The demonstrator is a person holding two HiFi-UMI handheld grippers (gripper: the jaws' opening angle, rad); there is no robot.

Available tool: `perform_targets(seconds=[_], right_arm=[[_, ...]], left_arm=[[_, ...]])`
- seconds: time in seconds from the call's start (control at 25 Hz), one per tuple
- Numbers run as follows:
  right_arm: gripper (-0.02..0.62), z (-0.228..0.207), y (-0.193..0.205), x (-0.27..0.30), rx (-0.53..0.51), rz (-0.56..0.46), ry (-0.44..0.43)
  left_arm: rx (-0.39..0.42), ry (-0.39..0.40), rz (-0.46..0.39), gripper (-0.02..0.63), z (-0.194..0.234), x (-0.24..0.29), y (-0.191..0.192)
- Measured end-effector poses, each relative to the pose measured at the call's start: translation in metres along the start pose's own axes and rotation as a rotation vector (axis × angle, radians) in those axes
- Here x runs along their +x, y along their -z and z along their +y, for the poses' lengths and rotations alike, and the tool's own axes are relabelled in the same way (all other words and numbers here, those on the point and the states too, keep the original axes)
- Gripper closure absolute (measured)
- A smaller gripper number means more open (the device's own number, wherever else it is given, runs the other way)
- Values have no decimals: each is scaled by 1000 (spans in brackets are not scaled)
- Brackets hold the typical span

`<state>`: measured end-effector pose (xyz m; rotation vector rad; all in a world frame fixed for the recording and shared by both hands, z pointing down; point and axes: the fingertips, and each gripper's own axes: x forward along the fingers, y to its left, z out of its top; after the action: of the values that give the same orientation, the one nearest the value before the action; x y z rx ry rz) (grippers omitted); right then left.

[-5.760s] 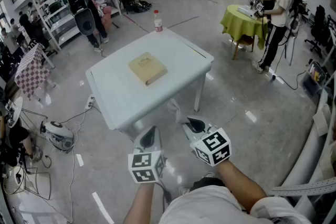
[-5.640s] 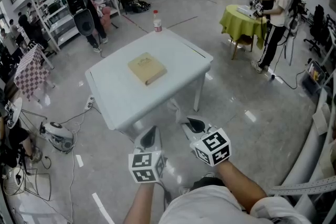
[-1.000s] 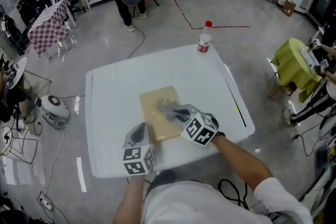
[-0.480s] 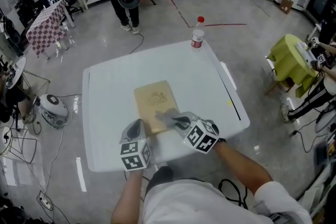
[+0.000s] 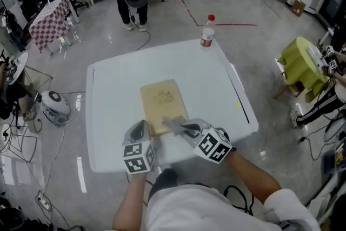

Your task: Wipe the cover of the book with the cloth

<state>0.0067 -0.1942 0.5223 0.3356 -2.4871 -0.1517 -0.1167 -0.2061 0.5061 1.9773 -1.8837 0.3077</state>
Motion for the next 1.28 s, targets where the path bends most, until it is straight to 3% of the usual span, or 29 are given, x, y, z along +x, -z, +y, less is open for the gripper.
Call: perform_targets(seconds=[0.36, 0.64, 0.92, 1.28], right_arm=[[578, -55, -66, 12, -31, -87, 88], [578, -97, -99, 69, -111, -52, 136], [578, -118, -100, 130, -184, 31, 156], [578, -102, -75, 156, -186, 116, 79]], left_arm=[[21, -25, 12, 600, 24, 10, -7], [16, -25, 16, 600, 46, 19, -11], [26, -9, 33, 600, 59, 27, -11], [20, -19, 43, 600, 76, 24, -6]])
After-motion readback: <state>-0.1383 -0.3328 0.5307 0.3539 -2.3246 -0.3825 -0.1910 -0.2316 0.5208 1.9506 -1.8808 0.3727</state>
